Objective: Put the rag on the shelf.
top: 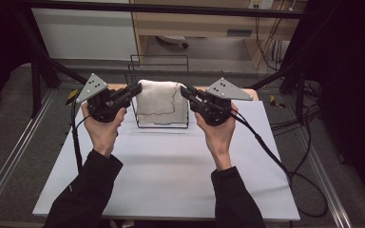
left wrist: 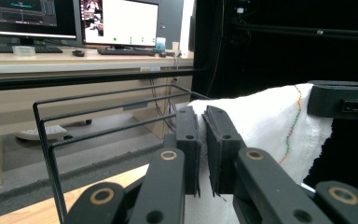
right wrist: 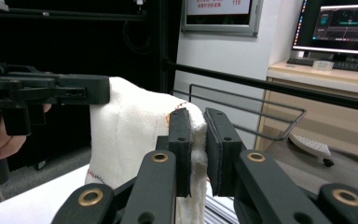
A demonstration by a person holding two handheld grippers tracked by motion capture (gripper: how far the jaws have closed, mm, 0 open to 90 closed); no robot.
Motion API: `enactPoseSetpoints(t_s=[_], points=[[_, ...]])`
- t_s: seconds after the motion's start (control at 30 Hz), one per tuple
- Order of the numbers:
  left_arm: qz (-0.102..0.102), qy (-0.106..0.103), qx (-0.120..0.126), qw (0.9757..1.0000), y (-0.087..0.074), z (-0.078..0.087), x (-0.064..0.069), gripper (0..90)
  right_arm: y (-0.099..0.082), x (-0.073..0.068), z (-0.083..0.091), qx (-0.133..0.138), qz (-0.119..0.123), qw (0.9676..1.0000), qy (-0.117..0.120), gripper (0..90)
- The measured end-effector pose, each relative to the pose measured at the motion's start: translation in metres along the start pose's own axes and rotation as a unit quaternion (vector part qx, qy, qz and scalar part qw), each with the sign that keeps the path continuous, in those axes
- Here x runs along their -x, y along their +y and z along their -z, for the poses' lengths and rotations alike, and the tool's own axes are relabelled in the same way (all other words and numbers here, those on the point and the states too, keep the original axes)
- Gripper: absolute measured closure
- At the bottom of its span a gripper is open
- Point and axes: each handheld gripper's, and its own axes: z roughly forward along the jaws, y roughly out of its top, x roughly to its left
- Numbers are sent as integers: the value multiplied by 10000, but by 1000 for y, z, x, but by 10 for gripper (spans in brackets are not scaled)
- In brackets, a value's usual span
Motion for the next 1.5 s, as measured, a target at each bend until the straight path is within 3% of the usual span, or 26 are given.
enactPoseSetpoints(t_s=[0.43,0.97,1.13,1.5], points=[[79,10,171,9998,13,-9,-7,843,14,7,-9,171,-28,9998,-85,816],[-89,146,259,9995,40,-19,-15,844,37,17,-24,273,61,9994,-182,817],[-14,174,312,9994,47,-22,-20,844,44,18,-29,298,93,9993,-189,817],[-66,275,327,9991,66,-32,-30,844,61,25,-43,344,91,9991,-226,817]])
